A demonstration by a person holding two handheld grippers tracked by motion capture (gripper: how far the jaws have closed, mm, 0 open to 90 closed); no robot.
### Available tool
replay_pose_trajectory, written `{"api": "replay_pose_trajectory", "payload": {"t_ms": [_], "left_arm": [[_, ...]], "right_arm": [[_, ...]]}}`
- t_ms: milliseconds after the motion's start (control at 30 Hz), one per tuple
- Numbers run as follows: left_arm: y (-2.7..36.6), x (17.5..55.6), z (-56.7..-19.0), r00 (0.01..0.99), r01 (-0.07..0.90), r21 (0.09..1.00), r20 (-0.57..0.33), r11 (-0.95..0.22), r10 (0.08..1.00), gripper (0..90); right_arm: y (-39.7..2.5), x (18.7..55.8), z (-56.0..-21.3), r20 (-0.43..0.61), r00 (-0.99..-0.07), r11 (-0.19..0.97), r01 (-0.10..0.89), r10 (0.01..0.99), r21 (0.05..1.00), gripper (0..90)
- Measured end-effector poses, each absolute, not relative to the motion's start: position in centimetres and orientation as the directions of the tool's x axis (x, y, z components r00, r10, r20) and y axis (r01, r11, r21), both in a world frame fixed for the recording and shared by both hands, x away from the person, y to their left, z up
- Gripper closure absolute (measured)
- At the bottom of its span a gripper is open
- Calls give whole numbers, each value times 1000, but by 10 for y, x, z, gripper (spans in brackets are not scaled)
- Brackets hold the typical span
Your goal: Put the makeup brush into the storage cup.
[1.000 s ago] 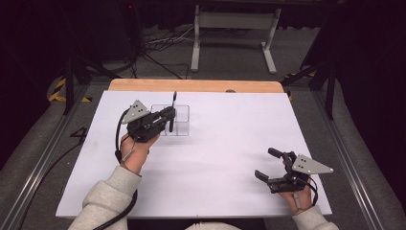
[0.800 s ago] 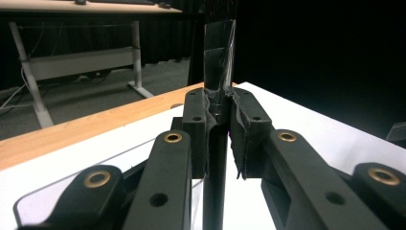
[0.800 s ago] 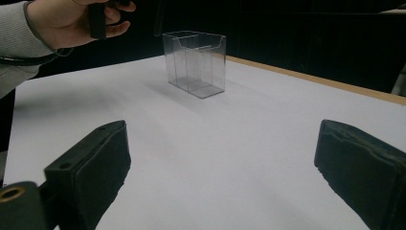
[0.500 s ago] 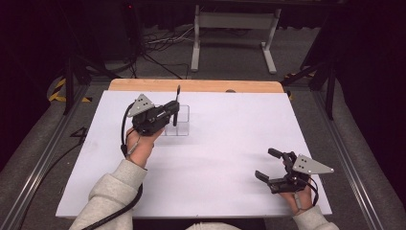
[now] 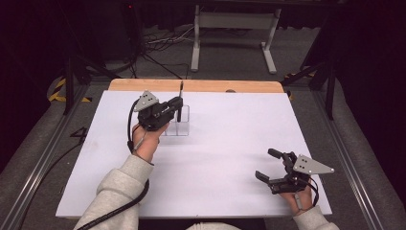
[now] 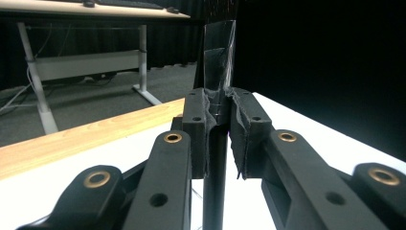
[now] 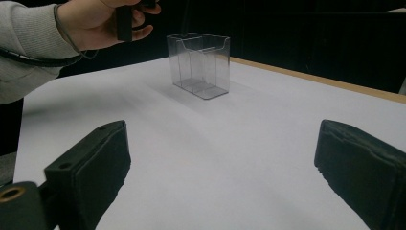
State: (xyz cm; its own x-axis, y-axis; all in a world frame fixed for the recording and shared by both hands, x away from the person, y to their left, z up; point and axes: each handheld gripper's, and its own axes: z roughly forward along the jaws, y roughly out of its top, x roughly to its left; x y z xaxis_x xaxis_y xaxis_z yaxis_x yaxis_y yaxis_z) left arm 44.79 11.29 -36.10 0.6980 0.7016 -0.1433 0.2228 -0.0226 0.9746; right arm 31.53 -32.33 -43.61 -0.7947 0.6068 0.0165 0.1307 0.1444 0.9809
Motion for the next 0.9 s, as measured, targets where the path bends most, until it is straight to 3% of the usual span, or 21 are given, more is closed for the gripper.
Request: {"api": "replay_pose_trajectory", "payload": {"t_ms": [900], "left_arm": [[107,465,-380,674,209,978,-131,-17,727,775]], "right_arm": [[-324,316,-437,32,-801,138,142,598,980,55]]}}
